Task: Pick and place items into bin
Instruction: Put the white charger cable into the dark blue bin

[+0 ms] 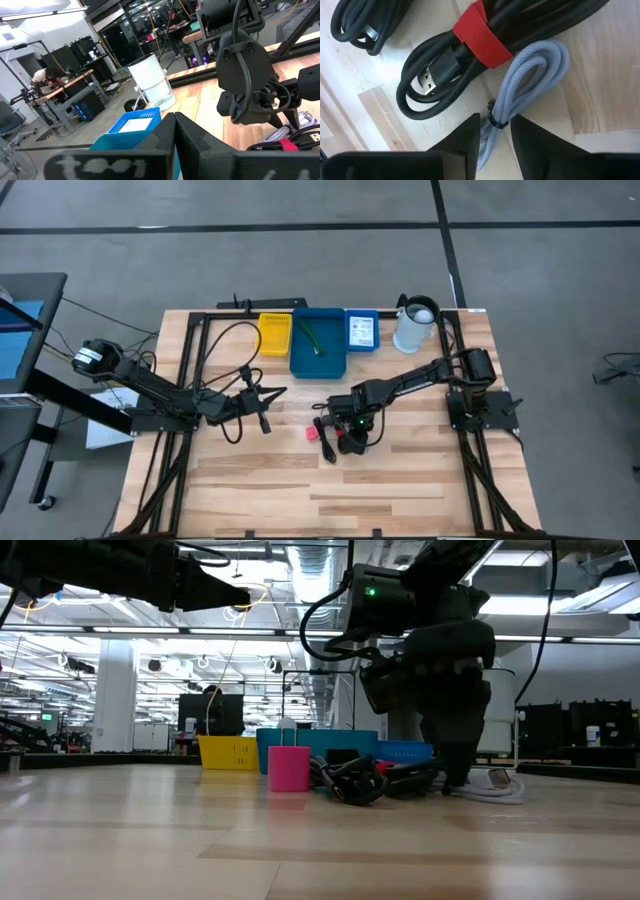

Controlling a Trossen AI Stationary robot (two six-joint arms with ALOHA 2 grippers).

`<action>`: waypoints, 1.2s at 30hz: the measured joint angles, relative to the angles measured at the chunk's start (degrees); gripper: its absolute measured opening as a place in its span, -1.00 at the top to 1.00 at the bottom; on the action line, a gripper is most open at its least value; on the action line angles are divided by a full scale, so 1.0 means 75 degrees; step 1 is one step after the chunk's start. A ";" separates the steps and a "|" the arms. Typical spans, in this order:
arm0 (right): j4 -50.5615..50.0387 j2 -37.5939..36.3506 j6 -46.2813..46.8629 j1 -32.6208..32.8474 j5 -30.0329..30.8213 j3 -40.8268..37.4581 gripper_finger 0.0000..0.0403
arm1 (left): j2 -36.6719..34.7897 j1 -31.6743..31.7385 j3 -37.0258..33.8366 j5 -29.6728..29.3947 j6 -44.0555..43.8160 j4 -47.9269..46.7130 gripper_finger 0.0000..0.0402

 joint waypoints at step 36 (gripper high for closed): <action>0.0782 -0.2580 -0.0964 -0.0942 0.4072 0.0140 0.99 | -0.0003 0.0000 -0.0003 0.0100 0.0000 0.0108 1.00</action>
